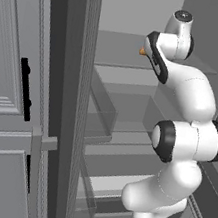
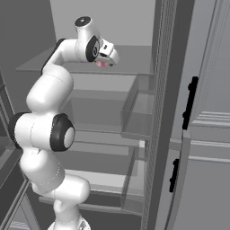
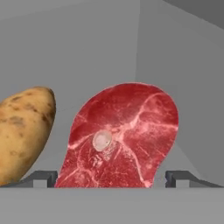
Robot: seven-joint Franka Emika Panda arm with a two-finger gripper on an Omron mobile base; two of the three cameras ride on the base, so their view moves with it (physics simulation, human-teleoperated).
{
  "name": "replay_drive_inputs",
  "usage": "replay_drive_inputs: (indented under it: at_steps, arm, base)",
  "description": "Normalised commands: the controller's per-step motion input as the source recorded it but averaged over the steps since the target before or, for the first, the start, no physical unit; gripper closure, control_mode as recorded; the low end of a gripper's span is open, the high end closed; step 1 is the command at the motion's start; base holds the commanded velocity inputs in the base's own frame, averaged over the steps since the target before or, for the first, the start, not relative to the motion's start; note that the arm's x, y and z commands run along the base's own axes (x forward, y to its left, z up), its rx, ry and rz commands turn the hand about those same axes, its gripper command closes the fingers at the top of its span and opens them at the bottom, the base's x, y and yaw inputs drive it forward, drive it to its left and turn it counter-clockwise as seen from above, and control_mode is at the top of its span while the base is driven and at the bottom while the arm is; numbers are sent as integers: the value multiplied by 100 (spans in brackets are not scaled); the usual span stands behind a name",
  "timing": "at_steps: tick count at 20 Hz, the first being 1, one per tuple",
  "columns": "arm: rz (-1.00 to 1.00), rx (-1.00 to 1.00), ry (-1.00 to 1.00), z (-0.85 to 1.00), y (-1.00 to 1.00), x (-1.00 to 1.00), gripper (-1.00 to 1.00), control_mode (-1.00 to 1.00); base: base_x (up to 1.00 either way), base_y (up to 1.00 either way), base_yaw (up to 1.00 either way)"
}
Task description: Place one potato and one steak in each tupperware on the nearby counter, to pack two identical lunches.
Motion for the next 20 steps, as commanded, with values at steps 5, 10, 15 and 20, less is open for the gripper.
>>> replay_drive_inputs:
  at_steps: [5, 10, 15, 20]
  arm:
    - [0, 0, 0, 0, -47, -36, -100, -100]
    - [0, 0, 0, 0, -24, -13, -100, -100]
    - [4, 0, 0, 0, 11, 27, -100, -100]
    - [17, 0, 1, 0, 6, 14, -100, -100]
  base:
    - [0, 0, 0]
    - [0, 0, 0]
    - [0, 0, 0]
    - [0, 0, 0]
